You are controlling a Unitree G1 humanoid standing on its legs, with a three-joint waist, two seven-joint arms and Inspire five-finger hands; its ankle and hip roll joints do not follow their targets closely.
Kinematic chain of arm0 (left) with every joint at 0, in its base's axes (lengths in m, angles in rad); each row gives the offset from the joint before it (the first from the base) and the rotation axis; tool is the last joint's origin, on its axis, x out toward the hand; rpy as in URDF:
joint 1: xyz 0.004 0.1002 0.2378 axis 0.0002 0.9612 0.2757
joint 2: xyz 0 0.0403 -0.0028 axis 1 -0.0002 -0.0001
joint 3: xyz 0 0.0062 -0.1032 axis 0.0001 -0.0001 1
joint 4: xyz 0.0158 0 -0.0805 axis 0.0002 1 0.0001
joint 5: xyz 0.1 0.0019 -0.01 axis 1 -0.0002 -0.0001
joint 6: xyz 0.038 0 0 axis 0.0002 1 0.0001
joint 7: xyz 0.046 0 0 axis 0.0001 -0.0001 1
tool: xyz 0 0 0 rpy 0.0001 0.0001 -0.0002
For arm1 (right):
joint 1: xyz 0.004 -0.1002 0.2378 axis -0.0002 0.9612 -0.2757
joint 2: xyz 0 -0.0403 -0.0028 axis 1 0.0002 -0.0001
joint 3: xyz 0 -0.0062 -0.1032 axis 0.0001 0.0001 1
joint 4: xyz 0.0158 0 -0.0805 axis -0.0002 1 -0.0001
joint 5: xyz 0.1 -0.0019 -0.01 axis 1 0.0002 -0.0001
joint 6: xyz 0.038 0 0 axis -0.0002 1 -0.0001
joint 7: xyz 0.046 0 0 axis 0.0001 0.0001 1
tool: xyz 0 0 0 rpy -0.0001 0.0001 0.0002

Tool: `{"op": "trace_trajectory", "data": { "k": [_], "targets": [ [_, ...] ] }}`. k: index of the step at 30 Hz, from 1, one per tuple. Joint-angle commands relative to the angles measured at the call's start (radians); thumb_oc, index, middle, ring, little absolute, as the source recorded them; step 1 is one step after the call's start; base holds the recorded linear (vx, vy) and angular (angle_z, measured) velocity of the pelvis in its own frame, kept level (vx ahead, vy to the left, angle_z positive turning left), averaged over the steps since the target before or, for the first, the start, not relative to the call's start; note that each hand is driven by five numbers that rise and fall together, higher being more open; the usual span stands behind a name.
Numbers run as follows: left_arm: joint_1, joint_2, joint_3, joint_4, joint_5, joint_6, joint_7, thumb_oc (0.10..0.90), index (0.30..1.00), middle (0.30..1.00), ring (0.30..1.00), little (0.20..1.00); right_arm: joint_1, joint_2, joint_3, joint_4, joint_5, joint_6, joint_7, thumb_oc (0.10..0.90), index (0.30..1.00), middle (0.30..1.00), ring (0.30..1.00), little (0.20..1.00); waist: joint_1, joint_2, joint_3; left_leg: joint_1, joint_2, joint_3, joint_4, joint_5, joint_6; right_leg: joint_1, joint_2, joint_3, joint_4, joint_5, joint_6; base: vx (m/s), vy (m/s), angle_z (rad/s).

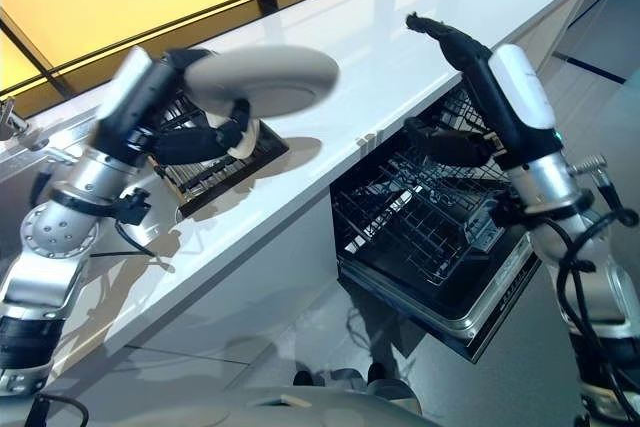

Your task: Pick up plates and place into dishwasher.

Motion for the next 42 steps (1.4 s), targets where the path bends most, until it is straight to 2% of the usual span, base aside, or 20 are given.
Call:
{"op": "trace_trajectory", "data": {
  "k": [1, 4, 10, 12, 16, 20, 23, 27, 33, 42],
  "targets": [
    [-0.225, 0.018, -0.025, 0.006, -0.148, -0.052, -0.008, 0.100, 0.300, 0.300, 0.300, 0.200, -0.216, -0.067, 0.011, -0.018, 0.038, -0.024, -0.018, 0.800, 0.900, 0.900, 0.900, 0.900, 0.016, 0.004, -0.041, 0.025, -0.055, 0.008, 0.002, -0.120, 0.017, -0.021, 0.079, -0.019, 0.081, -0.081, 0.039, 0.00, -0.020, 0.04],
    [-0.262, 0.017, -0.062, 0.020, -0.170, -0.036, -0.022, 0.100, 0.300, 0.300, 0.300, 0.200, -0.267, -0.073, 0.063, -0.006, 0.045, -0.016, -0.015, 0.800, 0.900, 0.900, 0.900, 0.900, 0.018, 0.003, -0.043, 0.023, -0.054, 0.010, 0.002, -0.119, 0.017, -0.021, 0.079, -0.023, 0.081, -0.082, 0.038, 0.01, -0.023, 0.07],
    [-0.287, 0.008, -0.095, 0.028, -0.226, -0.011, -0.071, 0.100, 0.300, 0.300, 0.300, 0.200, -0.314, -0.064, 0.145, -0.007, 0.142, 0.034, 0.102, 0.800, 0.900, 0.900, 0.900, 0.900, 0.025, 0.000, -0.047, 0.021, -0.055, 0.011, 0.002, -0.116, 0.017, -0.017, 0.079, -0.031, 0.076, -0.082, 0.034, 0.01, -0.006, 0.02],
    [-0.284, 0.005, -0.101, 0.033, -0.224, -0.019, -0.080, 0.100, 0.300, 0.300, 0.300, 0.200, -0.320, -0.052, 0.180, -0.002, 0.235, 0.101, 0.207, 0.800, 0.900, 0.900, 0.900, 0.900, 0.028, -0.001, -0.048, 0.022, -0.054, 0.011, 0.002, -0.115, 0.017, -0.014, 0.078, -0.037, 0.077, -0.084, 0.032, 0.03, -0.013, 0.05],
    [-0.282, 0.017, -0.108, 0.041, -0.195, -0.049, -0.053, 0.100, 0.300, 0.300, 0.300, 0.200, -0.319, -0.042, 0.234, 0.008, 0.393, 0.236, 0.343, 0.800, 0.900, 0.900, 0.900, 0.900, 0.032, -0.004, -0.047, 0.024, -0.052, 0.010, 0.002, -0.113, 0.017, -0.012, 0.077, -0.044, 0.084, -0.091, 0.028, 0.03, -0.012, 0.06],
    [-0.296, 0.046, -0.125, 0.068, -0.061, -0.113, 0.048, 0.100, 0.300, 0.300, 0.300, 0.200, -0.324, -0.024, 0.271, 0.049, 0.546, 0.280, 0.379, 0.800, 0.900, 0.900, 0.900, 0.900, 0.038, -0.010, -0.046, 0.027, -0.051, 0.006, 0.002, -0.112, 0.016, -0.005, 0.075, -0.057, 0.089, -0.098, 0.023, 0.04, -0.015, 0.03],
    [-0.305, 0.088, -0.120, 0.094, 0.104, -0.163, 0.160, 0.100, 0.300, 0.300, 0.300, 0.200, -0.319, -0.001, 0.259, 0.078, 0.610, 0.259, 0.363, 0.800, 0.900, 0.900, 0.900, 0.900, 0.047, -0.014, -0.046, 0.028, -0.052, 0.004, 0.002, -0.112, 0.015, 0.002, 0.073, -0.075, 0.086, -0.100, 0.022, 0.04, -0.022, 0.05],
    [-0.292, 0.143, -0.086, 0.109, 0.265, -0.178, 0.278, 0.100, 0.300, 0.300, 0.300, 0.200, -0.312, 0.020, 0.217, 0.096, 0.633, 0.230, 0.324, 0.800, 0.900, 0.900, 0.900, 0.900, 0.062, -0.016, -0.046, 0.032, -0.053, 0.017, 0.002, -0.116, 0.011, 0.014, 0.071, -0.117, 0.072, -0.099, 0.023, 0.02, -0.019, 0.04],
    [-0.254, 0.141, -0.045, 0.096, 0.282, -0.164, 0.274, 0.100, 0.300, 0.300, 0.300, 0.200, -0.286, 0.050, 0.177, 0.074, 0.634, 0.210, 0.334, 0.800, 0.900, 0.900, 0.900, 0.900, 0.069, -0.016, -0.047, 0.029, -0.054, 0.016, 0.002, -0.113, 0.011, 0.017, 0.074, -0.124, 0.066, -0.101, 0.020, 0.00, -0.007, -0.03],
    [-0.269, 0.104, -0.064, 0.111, 0.287, -0.154, 0.253, 0.100, 0.300, 0.300, 0.300, 0.200, -0.312, 0.107, 0.168, 0.057, 0.660, 0.116, 0.246, 0.800, 0.900, 0.900, 0.900, 0.900, 0.072, -0.009, -0.046, 0.033, -0.055, 0.013, 0.002, -0.113, 0.009, 0.028, 0.076, -0.130, 0.060, -0.102, 0.017, 0.00, 0.000, 0.00]
  ]
}}
